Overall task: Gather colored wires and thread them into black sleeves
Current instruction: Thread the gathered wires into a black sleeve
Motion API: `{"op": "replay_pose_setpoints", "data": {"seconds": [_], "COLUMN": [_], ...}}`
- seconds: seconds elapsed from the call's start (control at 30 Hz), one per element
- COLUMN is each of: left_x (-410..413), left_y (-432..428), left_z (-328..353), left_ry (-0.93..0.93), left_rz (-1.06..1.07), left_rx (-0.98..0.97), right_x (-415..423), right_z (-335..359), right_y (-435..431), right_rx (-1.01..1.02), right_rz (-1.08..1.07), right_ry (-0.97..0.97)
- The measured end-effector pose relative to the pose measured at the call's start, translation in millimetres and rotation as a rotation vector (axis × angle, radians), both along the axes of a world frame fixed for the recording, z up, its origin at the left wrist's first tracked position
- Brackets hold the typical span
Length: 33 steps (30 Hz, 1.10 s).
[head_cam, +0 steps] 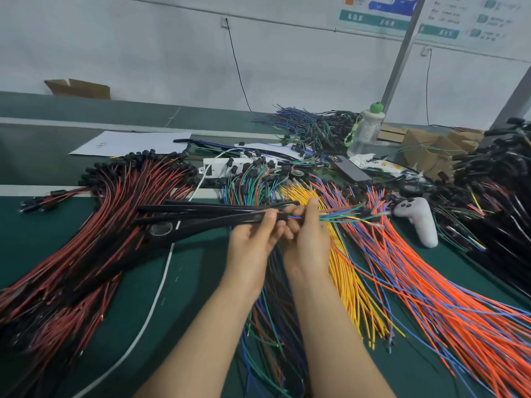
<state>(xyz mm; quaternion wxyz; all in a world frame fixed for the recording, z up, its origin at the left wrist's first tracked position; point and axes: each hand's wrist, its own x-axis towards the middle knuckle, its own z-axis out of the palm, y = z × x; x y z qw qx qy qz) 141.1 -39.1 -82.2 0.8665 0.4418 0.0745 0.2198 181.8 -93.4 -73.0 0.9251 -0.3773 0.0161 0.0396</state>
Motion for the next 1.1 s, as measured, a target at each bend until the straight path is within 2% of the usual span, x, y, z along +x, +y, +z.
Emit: {"op": "replay_pose_setpoints", "data": {"seconds": [0.1,0.2,0.27,0.33,0.47,0.53,0.63,0.73,0.93,1.0,1.1], "left_x": [-1,-3,-4,-4,-2,-3,-3,-3,-4,-4,-2], "left_y": [11,18,16,14,10,9,11,14,37,37,32], "left_z": [5,8,8,8,5,4,2,2,4,5,3], "left_ry": [-0.003,-0.006,-0.010,-0.019,-0.013,-0.010,-0.010,0.024,-0.104,-0.107,-0.070], "left_rz": [0.028,0.030,0.020,0.009,-0.040,-0.056,-0.056,-0.079,-0.111,-0.103,-0.061], "left_rx": [-0.102,-0.203,-0.208,-0.214,-0.141,-0.111,-0.117,-0.101,-0.291,-0.256,-0.162], "right_x": [-1,8,12,12,8,6,4,4,9,8,7], "right_z": [5,5,1,1,3,1,1,2,7,7,4], "right_y": [-2,-20,-27,-27,-15,-11,-8,-8,-18,-17,-10], "right_rx": [0.011,0.334,0.444,0.377,0.114,0.059,0.058,0.114,0.373,0.350,0.192], "right_rz": [0.119,0.123,0.101,0.080,-0.026,-0.033,-0.002,0.042,0.098,0.087,0.004], "right_ry": [0.009,0.092,0.098,0.082,-0.016,-0.070,-0.067,0.019,0.121,0.110,0.058]}}
